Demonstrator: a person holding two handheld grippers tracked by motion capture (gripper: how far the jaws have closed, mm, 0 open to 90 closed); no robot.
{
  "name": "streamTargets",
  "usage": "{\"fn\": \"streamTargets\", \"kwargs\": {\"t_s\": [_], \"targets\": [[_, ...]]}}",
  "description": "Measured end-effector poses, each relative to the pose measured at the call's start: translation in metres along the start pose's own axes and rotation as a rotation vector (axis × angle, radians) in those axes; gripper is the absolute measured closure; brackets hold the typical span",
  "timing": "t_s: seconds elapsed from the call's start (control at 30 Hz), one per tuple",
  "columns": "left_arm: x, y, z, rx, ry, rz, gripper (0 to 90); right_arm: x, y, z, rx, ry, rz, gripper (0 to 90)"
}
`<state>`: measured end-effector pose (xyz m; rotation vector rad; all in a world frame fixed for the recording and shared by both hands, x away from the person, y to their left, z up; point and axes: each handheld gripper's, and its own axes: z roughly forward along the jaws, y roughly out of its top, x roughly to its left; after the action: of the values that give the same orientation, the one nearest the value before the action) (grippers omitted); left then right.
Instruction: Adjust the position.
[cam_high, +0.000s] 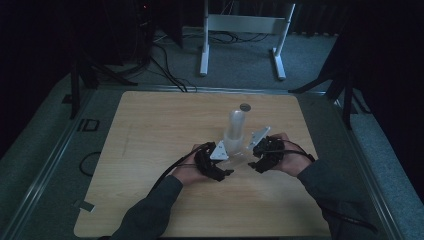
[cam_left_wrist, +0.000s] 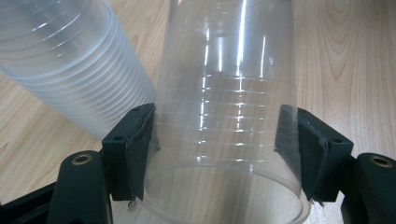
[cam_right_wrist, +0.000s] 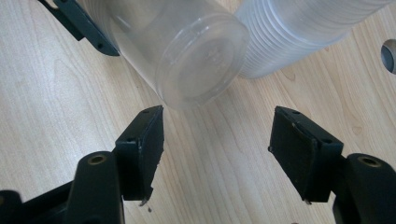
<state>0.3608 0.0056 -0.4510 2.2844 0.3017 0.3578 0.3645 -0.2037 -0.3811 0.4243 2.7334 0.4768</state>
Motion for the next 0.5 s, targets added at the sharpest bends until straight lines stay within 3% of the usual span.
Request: {"fn": "streamTargets", "kwargs": {"t_s": [0.5], "targets": [[-0.0030,-0.0013,0.0043,0.038,-0.027,0.044,29.7,0.0051,0.0044,0.0038,0.042,0.021,-0.048,34.2]]}}
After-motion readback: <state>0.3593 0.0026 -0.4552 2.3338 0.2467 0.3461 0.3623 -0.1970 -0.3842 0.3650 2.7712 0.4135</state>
